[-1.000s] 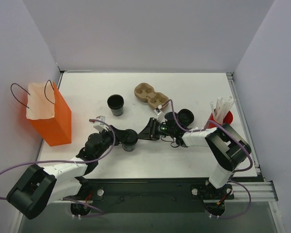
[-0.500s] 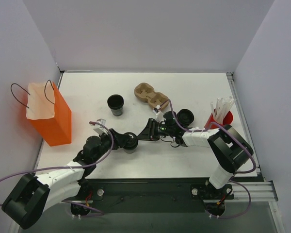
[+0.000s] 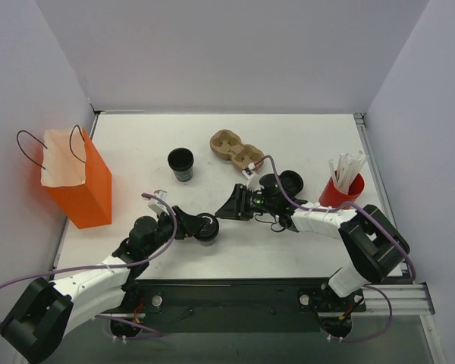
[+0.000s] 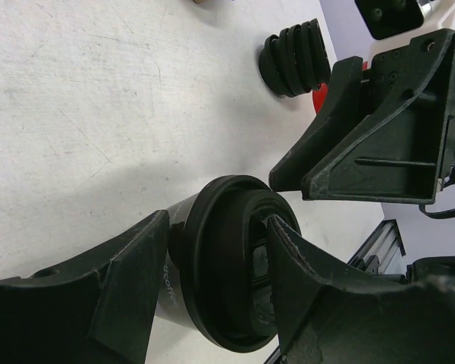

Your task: Pack the takeout coffee

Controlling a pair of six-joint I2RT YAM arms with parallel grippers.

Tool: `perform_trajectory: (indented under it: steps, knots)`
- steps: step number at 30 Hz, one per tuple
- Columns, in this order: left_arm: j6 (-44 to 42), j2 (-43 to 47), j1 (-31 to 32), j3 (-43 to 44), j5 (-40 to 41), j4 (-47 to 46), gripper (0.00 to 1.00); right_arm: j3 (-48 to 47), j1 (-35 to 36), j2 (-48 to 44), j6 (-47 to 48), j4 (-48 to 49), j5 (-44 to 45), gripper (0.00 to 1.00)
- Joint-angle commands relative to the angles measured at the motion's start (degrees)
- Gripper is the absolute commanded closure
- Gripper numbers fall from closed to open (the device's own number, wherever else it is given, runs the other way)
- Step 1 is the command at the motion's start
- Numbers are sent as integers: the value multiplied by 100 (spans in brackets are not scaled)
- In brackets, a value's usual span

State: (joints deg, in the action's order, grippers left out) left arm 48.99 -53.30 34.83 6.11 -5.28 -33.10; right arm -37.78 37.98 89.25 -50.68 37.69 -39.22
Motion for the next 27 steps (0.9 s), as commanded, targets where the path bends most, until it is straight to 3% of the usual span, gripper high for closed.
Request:
perform_trajectory:
  steps: [1,9,19,27]
  knots:
    - [-118,-76,50,-294,-175,893,38,174,43,-461,216,-244,108,65]
    - [-118,-32,68,-338,-132,928,38,666,245,-918,102,-368,301,65]
    - [-144,39,103,-382,-61,972,38,649,544,-427,-285,370,231,65]
    - [-180,65,112,-409,35,1078,38,701,606,-277,-153,-77,731,73]
